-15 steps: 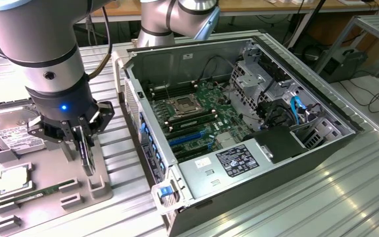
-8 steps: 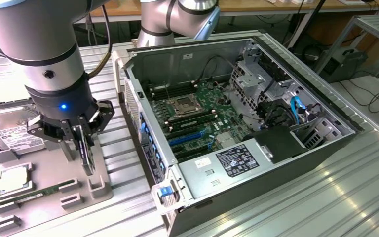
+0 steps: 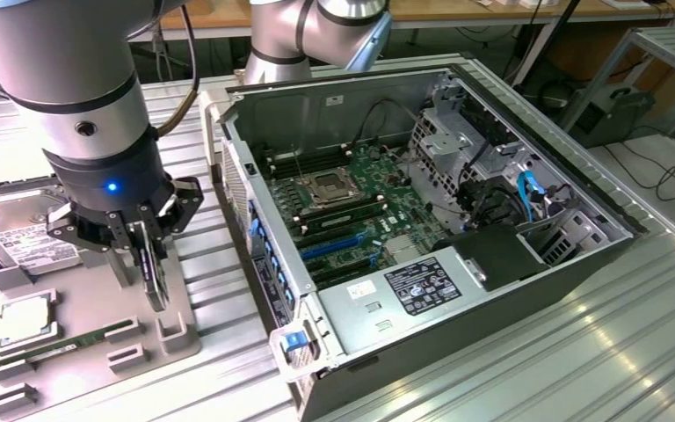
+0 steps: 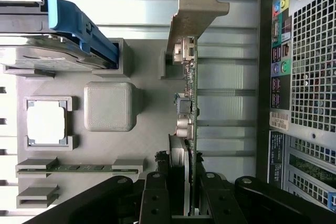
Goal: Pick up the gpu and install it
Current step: 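Pick up the gpu and move the gpu toward the slot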
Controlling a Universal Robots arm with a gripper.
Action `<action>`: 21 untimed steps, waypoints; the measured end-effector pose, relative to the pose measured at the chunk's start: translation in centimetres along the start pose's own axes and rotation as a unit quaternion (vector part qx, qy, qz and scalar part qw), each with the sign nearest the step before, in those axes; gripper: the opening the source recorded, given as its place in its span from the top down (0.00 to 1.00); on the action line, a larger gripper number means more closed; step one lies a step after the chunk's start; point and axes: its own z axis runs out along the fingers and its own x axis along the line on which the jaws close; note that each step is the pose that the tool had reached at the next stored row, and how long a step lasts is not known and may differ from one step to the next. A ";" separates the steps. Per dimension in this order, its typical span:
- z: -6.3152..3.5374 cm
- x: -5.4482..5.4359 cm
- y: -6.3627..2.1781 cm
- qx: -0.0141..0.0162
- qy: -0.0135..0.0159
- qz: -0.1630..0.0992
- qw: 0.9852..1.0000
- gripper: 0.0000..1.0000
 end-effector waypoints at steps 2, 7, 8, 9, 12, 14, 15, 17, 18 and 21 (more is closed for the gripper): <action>-0.06 0.0 0.00 0.000 0.000 0.000 1.000 0.73; -0.44 0.0 0.02 0.000 0.000 0.000 1.000 0.73; -0.53 0.0 0.02 0.000 0.000 0.000 1.000 0.73; -0.59 0.0 0.02 0.000 0.000 0.000 1.000 0.73; -0.78 0.0 0.03 0.000 0.000 0.000 1.000 0.73; -0.87 0.0 0.03 0.000 0.000 0.000 1.000 0.73; -0.92 0.0 0.03 0.000 0.000 0.000 1.000 0.73; -1.06 0.0 0.04 0.000 0.000 0.000 1.000 0.73; -1.14 0.0 0.04 -0.001 0.000 0.000 1.000 0.73; -1.30 0.0 0.05 -0.001 0.000 0.000 1.000 0.73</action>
